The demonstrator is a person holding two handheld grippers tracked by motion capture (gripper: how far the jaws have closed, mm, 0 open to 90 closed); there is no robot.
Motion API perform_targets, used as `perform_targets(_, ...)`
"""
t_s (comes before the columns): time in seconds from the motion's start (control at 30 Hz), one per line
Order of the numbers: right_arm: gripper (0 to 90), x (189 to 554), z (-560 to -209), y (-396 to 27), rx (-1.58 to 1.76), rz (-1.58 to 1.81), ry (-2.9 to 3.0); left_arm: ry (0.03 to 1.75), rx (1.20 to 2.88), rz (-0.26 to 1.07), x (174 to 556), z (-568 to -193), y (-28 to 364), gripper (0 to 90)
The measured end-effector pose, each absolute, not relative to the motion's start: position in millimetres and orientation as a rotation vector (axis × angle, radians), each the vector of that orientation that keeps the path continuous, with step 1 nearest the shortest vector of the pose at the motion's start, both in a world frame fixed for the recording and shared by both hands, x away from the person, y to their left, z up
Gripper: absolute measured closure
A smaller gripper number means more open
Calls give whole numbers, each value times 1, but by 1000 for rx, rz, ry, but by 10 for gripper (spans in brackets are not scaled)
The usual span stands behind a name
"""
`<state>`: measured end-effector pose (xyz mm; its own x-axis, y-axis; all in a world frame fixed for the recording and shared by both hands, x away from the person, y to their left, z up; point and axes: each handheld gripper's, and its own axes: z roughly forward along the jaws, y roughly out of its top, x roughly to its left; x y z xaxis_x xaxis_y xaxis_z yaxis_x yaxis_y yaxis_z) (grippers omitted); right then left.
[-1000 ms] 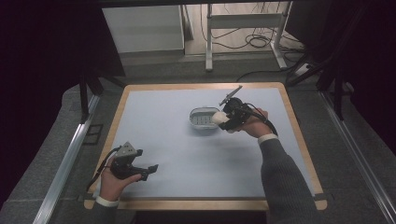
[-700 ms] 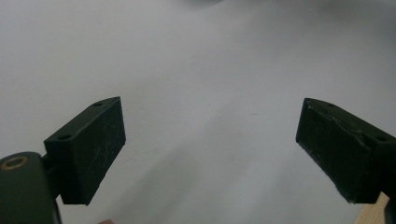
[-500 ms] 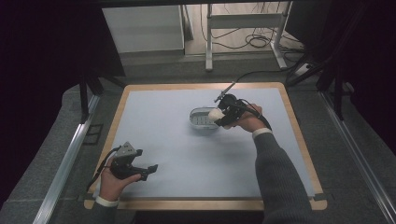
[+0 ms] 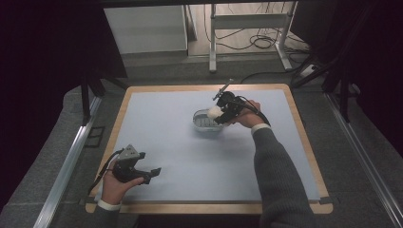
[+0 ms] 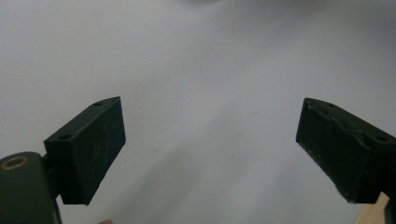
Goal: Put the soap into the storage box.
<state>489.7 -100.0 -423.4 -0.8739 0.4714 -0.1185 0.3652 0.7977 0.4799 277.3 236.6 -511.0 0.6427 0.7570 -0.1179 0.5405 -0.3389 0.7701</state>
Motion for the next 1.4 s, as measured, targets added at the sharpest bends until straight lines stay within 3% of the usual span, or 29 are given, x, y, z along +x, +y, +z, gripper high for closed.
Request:
perform_targets(0.87,483,510,-451,-68,463,606,2805,1006,2049,330,278,-513,235,87)
perform_targets(1.4,420,498,-432,-77,580,784,2727,1004,2047,326,278,-513,234,87)
